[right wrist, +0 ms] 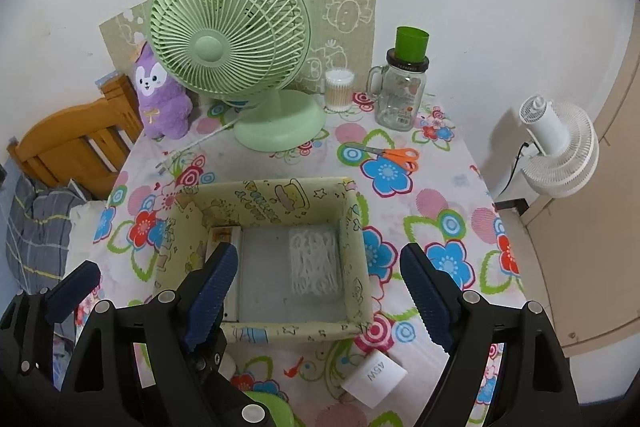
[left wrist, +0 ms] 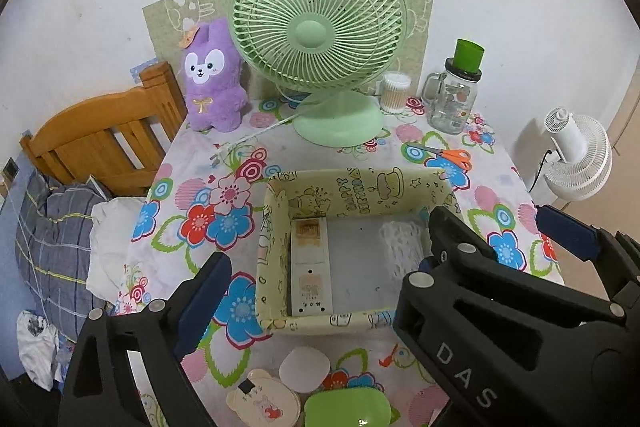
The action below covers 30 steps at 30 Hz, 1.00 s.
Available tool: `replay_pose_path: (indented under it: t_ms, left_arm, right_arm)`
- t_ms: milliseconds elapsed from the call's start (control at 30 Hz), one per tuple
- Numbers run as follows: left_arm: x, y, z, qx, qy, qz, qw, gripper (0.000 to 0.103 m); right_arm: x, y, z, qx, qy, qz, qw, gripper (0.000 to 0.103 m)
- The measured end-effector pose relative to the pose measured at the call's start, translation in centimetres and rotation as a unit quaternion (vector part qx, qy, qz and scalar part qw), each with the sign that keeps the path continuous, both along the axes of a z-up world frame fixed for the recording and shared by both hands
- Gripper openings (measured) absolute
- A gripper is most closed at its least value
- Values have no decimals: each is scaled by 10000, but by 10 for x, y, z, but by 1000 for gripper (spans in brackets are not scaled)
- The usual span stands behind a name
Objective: Organize rigid objects
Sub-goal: 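Open both tools and lift them out of the basket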
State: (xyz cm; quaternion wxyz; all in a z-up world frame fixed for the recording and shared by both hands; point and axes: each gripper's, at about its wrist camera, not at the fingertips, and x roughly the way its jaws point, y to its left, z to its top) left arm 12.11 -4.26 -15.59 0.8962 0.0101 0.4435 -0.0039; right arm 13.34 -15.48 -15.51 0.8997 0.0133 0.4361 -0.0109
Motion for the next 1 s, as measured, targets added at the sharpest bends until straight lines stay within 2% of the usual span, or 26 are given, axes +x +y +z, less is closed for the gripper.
replay_pose_path:
  t_ms: [267,1000]
  left_arm:
    - [-17,-3,8,4,-85,-68,9999,99]
    - [-60,-5,28,-162,-227,-234,9993,103]
  right_arm:
    - [-17,-2,9,-94,-74,-8,9999,92]
    - [-64,-5,29,-137,-261,-33,9996,93]
